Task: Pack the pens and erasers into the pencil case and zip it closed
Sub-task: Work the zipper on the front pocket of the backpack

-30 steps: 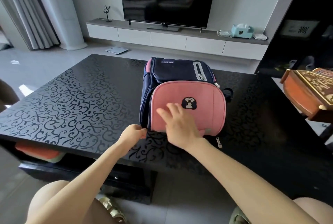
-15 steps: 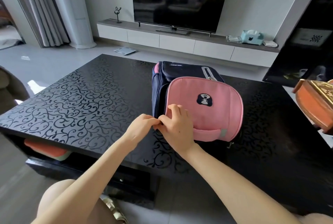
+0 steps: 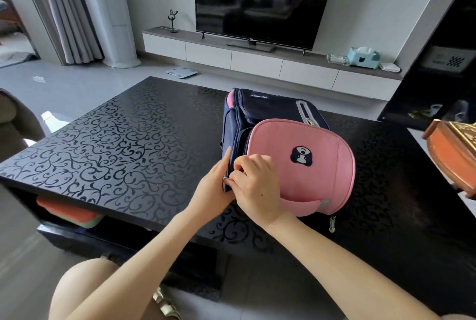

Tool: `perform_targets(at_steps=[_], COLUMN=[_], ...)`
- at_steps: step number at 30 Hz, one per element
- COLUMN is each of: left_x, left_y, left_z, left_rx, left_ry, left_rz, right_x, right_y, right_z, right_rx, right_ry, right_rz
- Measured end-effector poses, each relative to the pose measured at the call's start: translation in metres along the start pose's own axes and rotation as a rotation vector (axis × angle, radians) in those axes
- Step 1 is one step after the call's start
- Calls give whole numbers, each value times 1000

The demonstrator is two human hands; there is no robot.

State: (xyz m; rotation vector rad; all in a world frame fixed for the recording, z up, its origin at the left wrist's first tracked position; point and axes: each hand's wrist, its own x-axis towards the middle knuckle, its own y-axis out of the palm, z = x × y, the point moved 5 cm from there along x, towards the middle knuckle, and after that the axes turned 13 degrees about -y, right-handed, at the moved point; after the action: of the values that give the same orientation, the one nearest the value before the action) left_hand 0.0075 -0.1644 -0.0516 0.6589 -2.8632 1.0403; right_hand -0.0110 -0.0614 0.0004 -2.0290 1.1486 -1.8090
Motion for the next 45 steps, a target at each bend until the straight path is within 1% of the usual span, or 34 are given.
perform_targets(at_steps=[2, 4, 6, 10, 11, 13, 15, 16, 17, 18, 21, 23, 24, 26, 28, 29, 32, 35, 38, 40, 42, 44, 45], left_x=[1, -3, -5, -4, -3, -4, -10, -13, -15, -15, -8, 2, 5, 6, 3, 2, -3, -9, -14, -15, -13, -11, -10], left_y=[1, 5, 9, 14, 15, 15, 16, 17, 15, 14, 7, 6, 7, 15, 27, 33, 31, 25, 31, 36, 37, 37, 38], left_z=[-2, -1, 2, 7, 8, 8, 11, 16, 19, 19, -1, -25, -34, -46, -47, -45, -29, -8, -12, -19, -22, -23, -25], left_rx=[46, 89, 85, 49, 57, 81, 87, 82, 60, 16, -114, -67, -51, -95, -132, -127, -110, -112, -142, -181, -208, -231, -239], left_ry=[41, 80, 65, 4, 1, -9, -28, -49, -80, -119, -180, -132, -109, -110, -131, -146, -190, -261, -288, -314, -353, -407, -424], left_rz=[-107, -162, -167, -110, -96, -84, -55, -40, -19, 15, 83, 3, -54, -115, -102, -93, -135, -174, -178, -200, -234, -264, -277], right_x=[5, 13, 22, 44, 49, 53, 46, 41, 37, 34, 29, 28, 27, 25, 20, 14, -29, -97, -152, -184, -214, -243, -253], right_y=[-9, -14, -12, -1, 2, 8, 12, 13, 14, 13, 4, -5, -9, -16, -22, -26, -40, -66, -74, -76, -76, -68, -65], right_z=[-9, -22, -32, -60, -71, -93, -109, -111, -108, -103, -77, -62, -60, -66, -87, -104, -164, -199, -183, -160, -136, -112, -102], right_rx=[-3, -14, -8, 0, -11, -27, 20, 35, 32, 9, -63, -83, -87, -75, -59, -70, -115, -78, 98, 222, 291, 358, 404], right_ry=[51, 136, 185, 293, 351, 532, 743, 801, 799, 747, 505, 375, 342, 367, 487, 576, 942, 1266, 1480, 1661, 1839, 1983, 2022], right_rz=[-55, -119, -131, -79, -68, -54, -65, -68, -60, -47, -50, -61, -64, -65, -69, -61, 41, -7, -103, -255, -362, -391, -388])
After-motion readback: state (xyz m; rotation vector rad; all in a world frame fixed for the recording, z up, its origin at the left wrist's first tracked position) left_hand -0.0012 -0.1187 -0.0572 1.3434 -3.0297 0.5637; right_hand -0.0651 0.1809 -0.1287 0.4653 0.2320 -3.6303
